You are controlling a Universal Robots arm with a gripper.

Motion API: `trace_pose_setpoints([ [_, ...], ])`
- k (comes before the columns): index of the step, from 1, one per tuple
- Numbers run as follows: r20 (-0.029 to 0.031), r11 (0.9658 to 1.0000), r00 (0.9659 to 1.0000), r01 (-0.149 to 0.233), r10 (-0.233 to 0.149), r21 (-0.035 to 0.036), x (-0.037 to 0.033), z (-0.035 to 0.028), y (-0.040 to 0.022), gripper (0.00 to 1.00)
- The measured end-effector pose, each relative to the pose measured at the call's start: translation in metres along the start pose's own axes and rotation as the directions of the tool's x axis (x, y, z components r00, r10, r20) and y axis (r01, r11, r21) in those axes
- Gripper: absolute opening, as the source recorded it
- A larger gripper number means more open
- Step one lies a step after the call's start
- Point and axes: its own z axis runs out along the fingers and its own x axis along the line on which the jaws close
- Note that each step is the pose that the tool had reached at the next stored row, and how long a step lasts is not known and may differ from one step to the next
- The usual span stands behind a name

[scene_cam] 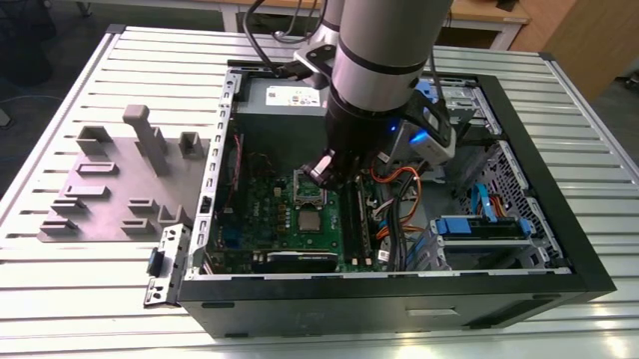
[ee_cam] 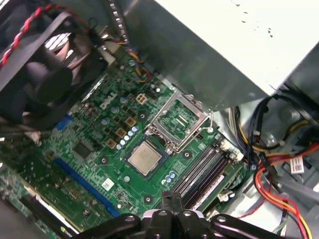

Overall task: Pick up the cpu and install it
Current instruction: 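Close the cpu cover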

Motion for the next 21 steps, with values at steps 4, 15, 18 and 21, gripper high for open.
trace_pose_setpoints([
  [4, -0.0003, 0.9987, 0.9987, 0.050, -0.050, -0.0018, -0.0001, 0.0015, -0.0001, 0.11],
  [15, -0.0010, 0.9979, 0.9979, 0.064, -0.064, -0.0019, -0.0008, 0.0109, 0.0003, 0.11],
  [18, -0.0009, 0.9979, 0.9979, 0.064, -0.064, -0.0019, -0.0009, 0.0112, 0.0003, 0.11],
  [21, -0.0008, 0.9979, 0.9979, 0.064, -0.064, -0.0019, -0.0009, 0.0113, 0.0003, 0.11],
])
